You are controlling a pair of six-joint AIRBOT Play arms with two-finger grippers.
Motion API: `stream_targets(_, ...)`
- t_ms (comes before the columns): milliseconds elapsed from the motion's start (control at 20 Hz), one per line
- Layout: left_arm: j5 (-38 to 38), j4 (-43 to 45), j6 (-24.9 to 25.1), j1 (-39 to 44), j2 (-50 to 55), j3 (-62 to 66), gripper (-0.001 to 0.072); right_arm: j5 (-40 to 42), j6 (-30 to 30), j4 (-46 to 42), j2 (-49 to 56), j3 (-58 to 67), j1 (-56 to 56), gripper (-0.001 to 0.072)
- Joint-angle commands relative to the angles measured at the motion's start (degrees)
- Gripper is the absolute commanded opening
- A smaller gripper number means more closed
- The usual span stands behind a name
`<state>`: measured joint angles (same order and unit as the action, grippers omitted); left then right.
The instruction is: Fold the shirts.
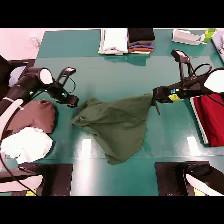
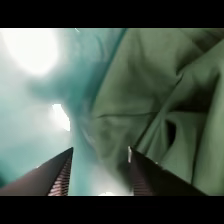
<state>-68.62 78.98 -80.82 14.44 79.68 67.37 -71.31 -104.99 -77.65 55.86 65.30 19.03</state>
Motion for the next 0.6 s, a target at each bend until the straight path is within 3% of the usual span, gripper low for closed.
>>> stream_targets(0,0.68,-4.39,-0.37,0.00,4.22,-0.15,0.0539,-0.26,0.00,0.04,0.02,-0.02,0.02,0.0018)
stream_targets(50,0.55,-4.39,-0.74,0.00,4.70,-0.17,0.0574,-0.26,0.00,0.04,0.02,-0.02,0.02,0.0018)
stream_targets(450,1.70,-4.46,-2.84,0.00,7.23,-3.72,0.0570,-0.11,0.00,0.02,0.02,-0.02,0.02,0.0018)
stream_targets(500,1.73,-4.44,-2.75,0.00,6.99,-3.58,0.0442,0.28,0.00,0.04,0.02,-0.02,0.02,0.0018)
stream_targets(550,1.79,-4.44,-2.69,0.00,6.80,-3.34,0.0252,0.81,0.00,0.02,-0.02,-0.02,0.02,0.0018)
